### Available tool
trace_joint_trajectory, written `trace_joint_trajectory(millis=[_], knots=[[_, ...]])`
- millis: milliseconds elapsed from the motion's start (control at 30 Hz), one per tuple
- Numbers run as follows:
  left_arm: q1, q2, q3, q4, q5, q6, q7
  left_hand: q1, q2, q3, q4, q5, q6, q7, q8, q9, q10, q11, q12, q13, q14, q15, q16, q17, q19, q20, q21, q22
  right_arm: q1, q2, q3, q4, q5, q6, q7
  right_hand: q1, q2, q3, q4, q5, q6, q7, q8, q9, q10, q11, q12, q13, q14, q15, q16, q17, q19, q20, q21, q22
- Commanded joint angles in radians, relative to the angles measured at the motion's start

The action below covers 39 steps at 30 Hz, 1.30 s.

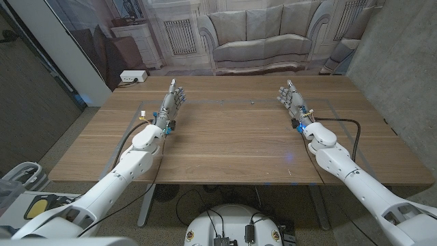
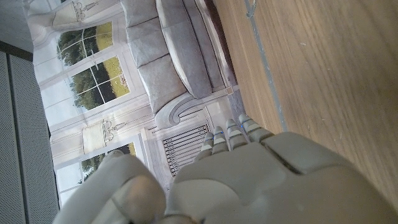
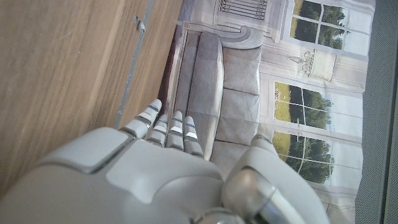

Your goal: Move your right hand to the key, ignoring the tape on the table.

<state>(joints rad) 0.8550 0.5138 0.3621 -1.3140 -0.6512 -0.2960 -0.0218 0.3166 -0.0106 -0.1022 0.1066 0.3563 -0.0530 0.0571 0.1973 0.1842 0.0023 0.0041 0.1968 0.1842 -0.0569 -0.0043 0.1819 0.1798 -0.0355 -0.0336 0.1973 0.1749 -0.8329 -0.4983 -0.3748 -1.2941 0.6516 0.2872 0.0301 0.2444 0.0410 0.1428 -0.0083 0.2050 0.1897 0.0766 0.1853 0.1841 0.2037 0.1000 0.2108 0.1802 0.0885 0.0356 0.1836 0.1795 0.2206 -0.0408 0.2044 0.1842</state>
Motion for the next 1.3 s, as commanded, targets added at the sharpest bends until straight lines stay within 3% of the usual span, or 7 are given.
trace_joint_trajectory(millis=[33,567,1300], knots=[[0.003,0.001,-0.002,-0.008,-0.011,0.009,0.001,0.009,0.002,-0.006,0.001,0.006,0.002,-0.004,0.008,0.002,0.0,-0.002,0.007,0.003,-0.006,-0.002,0.007,0.002,-0.005,-0.066,0.004,0.004,0.011,0.017,-0.007,0.012,0.011,0.006,0.02,0.007,0.002,0.007,0.001,0.005,0.008,0.001,0.007,0.004,0.006,0.0,0.005,0.004,0.009,0.002,0.002,0.004,0.009,-0.013,0.006,0.001],[-0.017,-0.006,0.003,0.019,-0.017,-0.011,-0.042,0.023,0.016,-0.001,-0.003,0.011,0.006,-0.006,0.007,0.001,0.002,-0.005,0.007,0.003,-0.002,-0.001,0.007,0.002,-0.007,-0.06,0.003,0.004,-0.014,0.01,0.003,-0.03,0.016,0.039,0.028,0.007,0.006,0.007,-0.001,0.003,0.023,-0.014,0.013,0.004,0.024,-0.001,0.011,0.004,0.026,0.0,0.007,0.003,0.02,-0.012,0.009,0.001],[-0.063,-0.034,0.017,0.071,-0.022,-0.051,-0.108,0.048,0.039,0.006,-0.011,0.015,0.037,-0.008,0.014,0.001,0.031,-0.008,0.015,0.003,0.022,0.002,0.012,0.002,0.006,-0.049,0.007,0.005,-0.086,-0.048,0.039,-0.093,-0.001,0.089,0.016,0.008,0.008,0.007,-0.003,0.001,0.028,-0.016,0.014,0.004,0.034,-0.006,0.013,0.005,0.033,0.0,0.008,0.003,0.026,-0.012,0.009,0.001]])
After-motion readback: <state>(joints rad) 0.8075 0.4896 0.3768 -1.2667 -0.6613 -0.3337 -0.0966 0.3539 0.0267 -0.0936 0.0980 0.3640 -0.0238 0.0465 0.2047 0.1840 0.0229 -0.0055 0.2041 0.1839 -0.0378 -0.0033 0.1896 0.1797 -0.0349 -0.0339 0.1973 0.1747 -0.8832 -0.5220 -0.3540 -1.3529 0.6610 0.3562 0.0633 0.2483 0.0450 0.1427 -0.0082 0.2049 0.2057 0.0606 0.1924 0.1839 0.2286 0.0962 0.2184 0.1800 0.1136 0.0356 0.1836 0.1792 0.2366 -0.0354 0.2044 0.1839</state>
